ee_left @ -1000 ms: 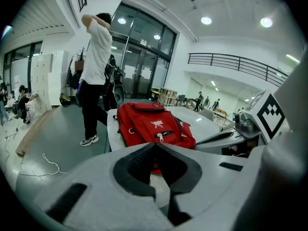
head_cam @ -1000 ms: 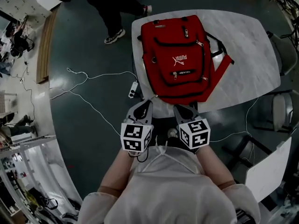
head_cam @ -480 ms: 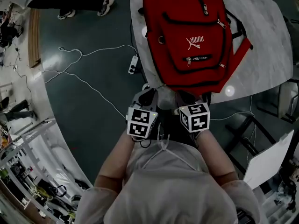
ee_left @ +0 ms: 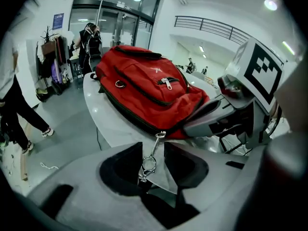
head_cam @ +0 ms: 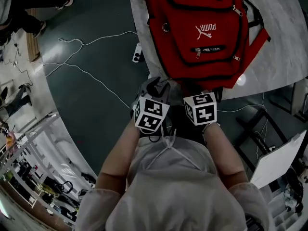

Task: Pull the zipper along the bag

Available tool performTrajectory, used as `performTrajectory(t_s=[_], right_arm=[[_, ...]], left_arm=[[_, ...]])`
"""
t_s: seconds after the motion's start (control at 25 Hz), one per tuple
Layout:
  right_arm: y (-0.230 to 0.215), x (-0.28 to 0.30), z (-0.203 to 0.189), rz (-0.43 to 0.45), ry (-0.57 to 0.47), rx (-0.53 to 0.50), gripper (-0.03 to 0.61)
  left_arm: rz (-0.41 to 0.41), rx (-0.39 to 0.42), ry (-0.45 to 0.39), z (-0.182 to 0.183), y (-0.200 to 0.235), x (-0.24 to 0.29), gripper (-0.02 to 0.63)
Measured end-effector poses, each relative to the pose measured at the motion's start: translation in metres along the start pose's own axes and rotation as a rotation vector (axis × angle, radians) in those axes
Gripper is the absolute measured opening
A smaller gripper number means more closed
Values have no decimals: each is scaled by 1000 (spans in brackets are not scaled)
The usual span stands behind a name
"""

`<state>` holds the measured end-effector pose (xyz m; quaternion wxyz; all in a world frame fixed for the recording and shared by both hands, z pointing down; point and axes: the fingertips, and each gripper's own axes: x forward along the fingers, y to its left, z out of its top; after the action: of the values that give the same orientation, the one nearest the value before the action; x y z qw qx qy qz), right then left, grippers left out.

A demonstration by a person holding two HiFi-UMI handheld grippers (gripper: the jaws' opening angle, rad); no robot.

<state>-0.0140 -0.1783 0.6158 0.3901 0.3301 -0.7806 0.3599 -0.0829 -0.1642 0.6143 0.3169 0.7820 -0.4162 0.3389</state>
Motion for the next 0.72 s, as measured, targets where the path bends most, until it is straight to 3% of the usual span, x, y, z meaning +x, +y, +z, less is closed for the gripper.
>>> performTrajectory(t_s=[0.36,0.72], right_arm=[[2,-3,-1,8,-5,-16,28],[1,0,0,9,-11,-24,28]], left_arm=[[73,144,85,-3,1,10,117],[19,77,117,-4,-5,16,23]])
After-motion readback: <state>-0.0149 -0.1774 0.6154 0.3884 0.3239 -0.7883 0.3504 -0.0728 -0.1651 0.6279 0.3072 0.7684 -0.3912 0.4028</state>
